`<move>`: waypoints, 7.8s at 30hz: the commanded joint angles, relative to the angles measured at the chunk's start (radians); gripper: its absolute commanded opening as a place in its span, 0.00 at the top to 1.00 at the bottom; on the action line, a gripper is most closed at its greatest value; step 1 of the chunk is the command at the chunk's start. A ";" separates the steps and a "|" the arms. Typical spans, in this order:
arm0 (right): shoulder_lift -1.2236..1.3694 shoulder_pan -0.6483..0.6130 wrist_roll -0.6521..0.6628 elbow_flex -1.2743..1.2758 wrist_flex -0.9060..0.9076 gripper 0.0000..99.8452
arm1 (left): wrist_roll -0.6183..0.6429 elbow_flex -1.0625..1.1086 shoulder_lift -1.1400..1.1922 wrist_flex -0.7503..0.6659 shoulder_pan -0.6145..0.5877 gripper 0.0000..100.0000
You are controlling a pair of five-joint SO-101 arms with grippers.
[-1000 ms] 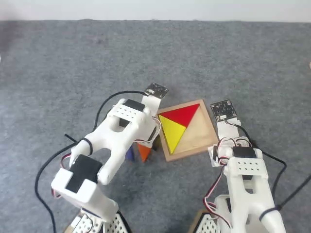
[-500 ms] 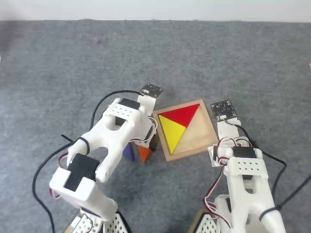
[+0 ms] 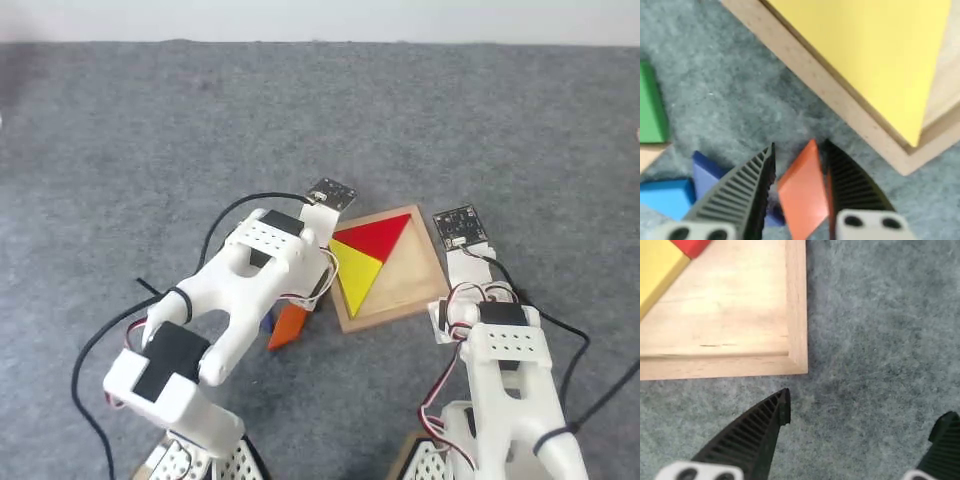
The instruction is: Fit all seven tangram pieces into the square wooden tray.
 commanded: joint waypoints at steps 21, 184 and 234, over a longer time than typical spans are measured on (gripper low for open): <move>-0.019 -0.002 0.011 -0.006 0.002 0.57 | -0.247 0.377 -0.479 -0.107 -0.031 0.72; -0.028 -0.002 -0.015 0.005 -0.022 0.57 | -0.120 0.137 -0.181 -0.100 -0.051 0.93; -0.028 -0.002 -0.015 0.005 -0.031 0.57 | -0.698 0.159 -0.167 -0.167 -0.064 0.85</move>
